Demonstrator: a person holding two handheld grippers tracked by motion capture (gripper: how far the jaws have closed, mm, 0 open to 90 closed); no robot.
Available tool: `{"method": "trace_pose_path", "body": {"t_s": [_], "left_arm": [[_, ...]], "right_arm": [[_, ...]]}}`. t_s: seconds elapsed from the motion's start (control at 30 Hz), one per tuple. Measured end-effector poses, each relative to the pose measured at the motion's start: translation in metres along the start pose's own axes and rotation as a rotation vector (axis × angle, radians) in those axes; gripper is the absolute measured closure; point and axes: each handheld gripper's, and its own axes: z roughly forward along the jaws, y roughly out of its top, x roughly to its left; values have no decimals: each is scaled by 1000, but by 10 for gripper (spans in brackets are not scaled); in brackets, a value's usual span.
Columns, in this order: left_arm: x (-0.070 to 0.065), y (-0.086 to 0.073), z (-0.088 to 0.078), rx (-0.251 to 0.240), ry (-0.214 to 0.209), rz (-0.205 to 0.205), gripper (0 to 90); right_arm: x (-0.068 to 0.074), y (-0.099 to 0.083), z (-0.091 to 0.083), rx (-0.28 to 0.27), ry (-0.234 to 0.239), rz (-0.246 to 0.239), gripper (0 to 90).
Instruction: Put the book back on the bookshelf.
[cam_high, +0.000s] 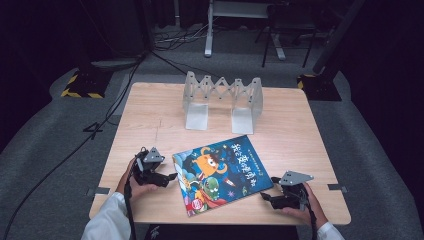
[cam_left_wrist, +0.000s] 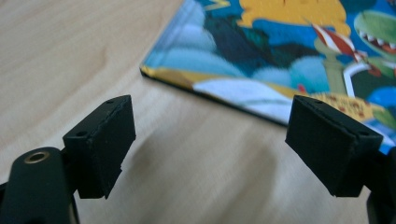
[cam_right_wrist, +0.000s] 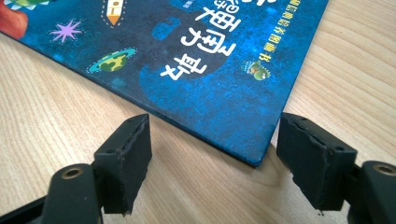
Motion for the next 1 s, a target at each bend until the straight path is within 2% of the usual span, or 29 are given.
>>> {"method": "trace_pose_path", "body": {"t_s": [0.13,0.17,0.27,0.4,0.43,0.47,0.57,0.6,0.63,0.7,0.8,0.83,0.9,1.0], "left_arm": [[6,11,9,1,-31,1,161],[7,14,12,2,-13,17,163],[12,28,23,9,-56,17,163],[13,36,31,24,-54,25,163],[12,37,38,49,-53,50,164],[11,37,40,49,-60,44,157],[13,37,43,40,-76,26,155],[13,37,45,41,-107,18,158],[13,37,45,41,-107,18,156],[9,38,46,48,-129,41,159],[6,39,45,67,-137,53,150],[5,38,43,75,-151,67,151],[3,37,41,85,-154,75,151],[-3,33,36,106,-162,91,146]], "right_arm": [[-1,0,0,1,-16,17,290],[-2,0,0,-1,-23,23,301],[-4,1,0,-5,-35,31,324],[-4,1,0,-8,-36,34,325],[-3,0,0,-9,-38,33,325],[-3,0,0,-10,-40,31,328],[-3,0,0,-10,-39,30,328],[-3,1,1,-9,-40,33,327],[-3,1,1,-9,-40,33,327],[-3,1,1,-8,-40,32,326],[-4,2,2,-5,-38,38,322],[-6,3,3,-6,-50,25,318],[-6,4,3,-6,-58,25,319],[-9,5,4,-9,-78,39,334]]}}
